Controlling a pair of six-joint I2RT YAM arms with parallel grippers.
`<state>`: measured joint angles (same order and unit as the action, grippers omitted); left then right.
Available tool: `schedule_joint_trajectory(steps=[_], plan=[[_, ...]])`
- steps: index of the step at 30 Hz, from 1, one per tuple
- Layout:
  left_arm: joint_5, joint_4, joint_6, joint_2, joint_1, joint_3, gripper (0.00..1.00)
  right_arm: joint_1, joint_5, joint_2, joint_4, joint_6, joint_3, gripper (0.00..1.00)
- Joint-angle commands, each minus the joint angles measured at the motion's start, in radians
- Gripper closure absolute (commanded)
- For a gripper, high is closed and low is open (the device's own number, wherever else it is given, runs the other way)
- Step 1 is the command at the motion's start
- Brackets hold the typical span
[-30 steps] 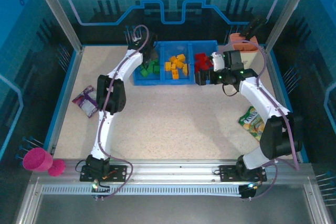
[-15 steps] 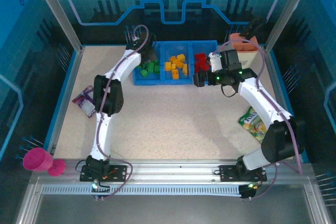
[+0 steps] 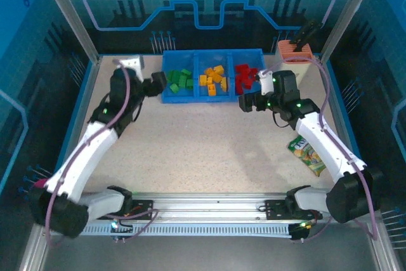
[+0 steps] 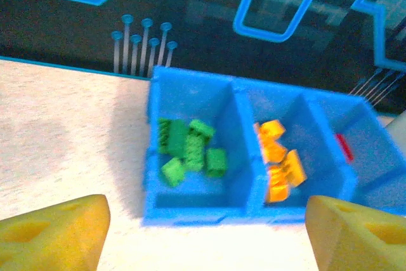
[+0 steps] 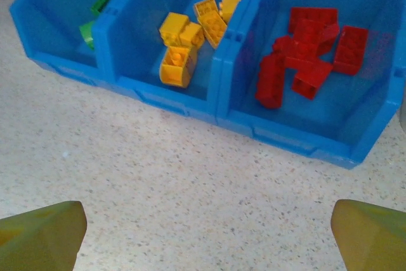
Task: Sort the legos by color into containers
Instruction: Place the lego in the container, then reset both arms
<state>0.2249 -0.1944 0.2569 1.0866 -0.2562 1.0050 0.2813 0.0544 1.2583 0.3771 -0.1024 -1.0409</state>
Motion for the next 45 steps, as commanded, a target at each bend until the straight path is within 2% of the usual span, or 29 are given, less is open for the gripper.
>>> schedule_joint_trajectory(steps=[1,4,7,11,15,20,22,24,26,30,31,33,38,40,43,45], plan=[[0.118,0.092,-0.100,-0.110,0.014,-0.198,0.14,0.014,-0.042,-0.082,-0.193,0.037,0.135,0.00],[0.168,0.147,-0.133,-0.222,0.017,-0.339,0.11,0.015,-0.031,-0.159,-0.342,0.043,0.274,0.00],[0.204,0.244,-0.178,-0.262,0.020,-0.455,0.08,0.019,-0.016,-0.191,-0.449,0.084,0.363,0.00],[0.270,0.556,-0.248,-0.216,0.048,-0.648,0.03,0.019,-0.072,-0.188,-0.559,0.118,0.447,0.00],[0.208,0.827,-0.239,-0.034,0.143,-0.745,0.02,0.018,-0.123,-0.125,-0.682,0.145,0.499,0.00],[0.078,1.214,-0.268,0.259,0.185,-0.776,0.01,0.011,-0.189,-0.033,-0.783,0.185,0.517,0.00],[-0.004,1.289,-0.282,0.359,0.190,-0.756,0.01,0.000,-0.210,-0.007,-0.833,0.193,0.529,0.00],[-0.064,1.278,-0.302,0.427,0.190,-0.724,0.01,-0.021,-0.206,0.016,-0.887,0.199,0.545,0.00],[-0.095,1.315,-0.317,0.486,0.194,-0.706,0.01,-0.048,-0.187,0.026,-0.863,0.202,0.532,0.00],[-0.161,1.152,-0.293,0.468,0.229,-0.644,0.01,-0.120,-0.143,0.045,-1.004,0.219,0.591,0.00],[-0.174,1.089,-0.278,0.460,0.241,-0.616,0.01,-0.154,-0.115,0.058,-1.035,0.198,0.601,0.00],[-0.190,1.100,-0.259,0.465,0.259,-0.616,0.01,-0.221,-0.017,0.097,-1.037,0.146,0.599,0.00],[-0.190,1.104,-0.258,0.466,0.259,-0.617,0.01,-0.226,-0.015,0.290,-1.380,0.138,0.693,0.00],[-0.191,1.104,-0.258,0.466,0.259,-0.618,0.01,-0.233,-0.039,0.271,-1.323,0.124,0.681,0.00],[-0.189,1.104,-0.258,0.466,0.259,-0.617,0.01,-0.241,-0.008,0.278,-1.262,0.125,0.645,0.00],[-0.190,1.104,-0.258,0.466,0.259,-0.617,0.01,-0.245,-0.012,0.281,-1.271,0.118,0.646,0.00]])
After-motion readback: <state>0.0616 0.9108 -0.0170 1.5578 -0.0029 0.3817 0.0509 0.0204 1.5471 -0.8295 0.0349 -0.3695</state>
